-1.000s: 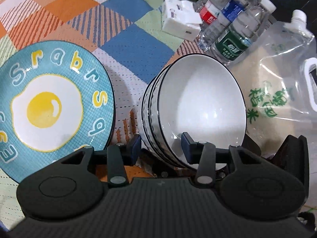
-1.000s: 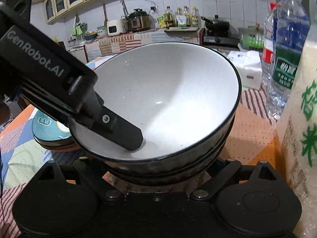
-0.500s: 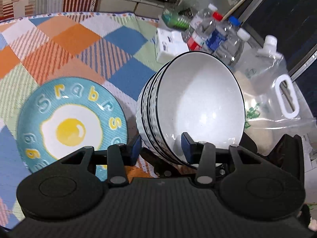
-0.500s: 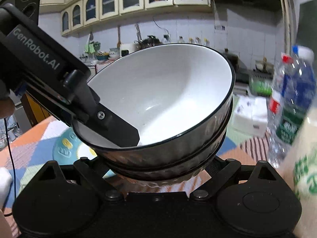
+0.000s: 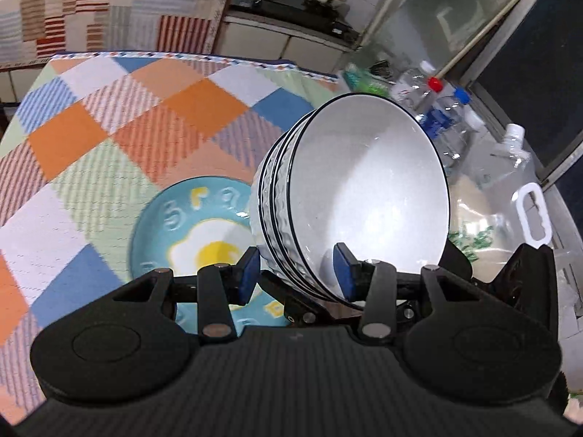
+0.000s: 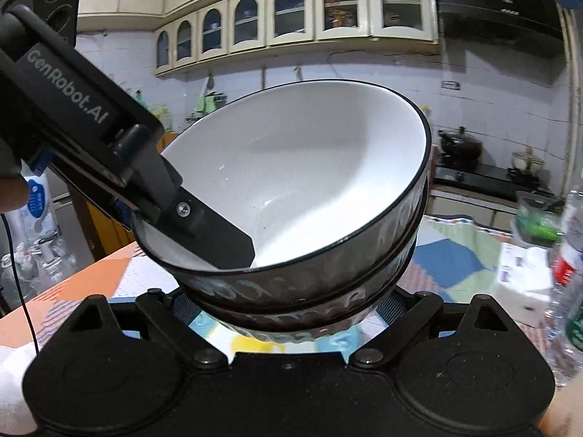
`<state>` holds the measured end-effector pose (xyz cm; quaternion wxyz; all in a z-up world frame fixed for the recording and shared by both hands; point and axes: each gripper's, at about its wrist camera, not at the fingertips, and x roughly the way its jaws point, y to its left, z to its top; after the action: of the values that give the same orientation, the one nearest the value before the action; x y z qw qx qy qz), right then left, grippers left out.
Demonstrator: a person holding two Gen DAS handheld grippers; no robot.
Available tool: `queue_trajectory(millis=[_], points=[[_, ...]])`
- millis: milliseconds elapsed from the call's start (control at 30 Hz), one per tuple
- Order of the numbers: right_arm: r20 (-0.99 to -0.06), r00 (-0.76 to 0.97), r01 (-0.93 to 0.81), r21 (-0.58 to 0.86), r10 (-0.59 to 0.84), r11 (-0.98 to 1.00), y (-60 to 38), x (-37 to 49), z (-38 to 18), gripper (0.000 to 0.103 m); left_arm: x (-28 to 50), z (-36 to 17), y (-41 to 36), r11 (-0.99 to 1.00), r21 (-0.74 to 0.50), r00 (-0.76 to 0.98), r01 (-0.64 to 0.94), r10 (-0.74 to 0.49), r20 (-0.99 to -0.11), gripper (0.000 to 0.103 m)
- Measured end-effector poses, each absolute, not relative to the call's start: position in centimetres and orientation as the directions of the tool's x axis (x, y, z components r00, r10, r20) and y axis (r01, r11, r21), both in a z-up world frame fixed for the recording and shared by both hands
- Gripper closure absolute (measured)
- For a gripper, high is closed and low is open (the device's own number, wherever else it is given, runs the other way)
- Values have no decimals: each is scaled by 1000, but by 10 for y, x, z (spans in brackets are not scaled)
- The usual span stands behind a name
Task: Organize plates and bowls
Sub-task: 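Carry the bowl stack with both grippers over the teal egg plate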
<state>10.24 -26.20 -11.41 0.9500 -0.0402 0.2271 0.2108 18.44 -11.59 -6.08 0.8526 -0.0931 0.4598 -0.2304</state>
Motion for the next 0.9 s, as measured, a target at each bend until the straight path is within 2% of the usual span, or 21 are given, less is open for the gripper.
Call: queue_trajectory(millis=[533, 900], points=[[-550, 737, -444, 45, 394, 895, -226, 118, -161, 6, 206, -118, -87, 899, -354, 394, 259, -433, -811, 61], [-618, 689, -433, 67, 378, 899, -216, 131, -177, 7, 225, -147, -80, 905, -366, 371, 218, -424, -826, 60]])
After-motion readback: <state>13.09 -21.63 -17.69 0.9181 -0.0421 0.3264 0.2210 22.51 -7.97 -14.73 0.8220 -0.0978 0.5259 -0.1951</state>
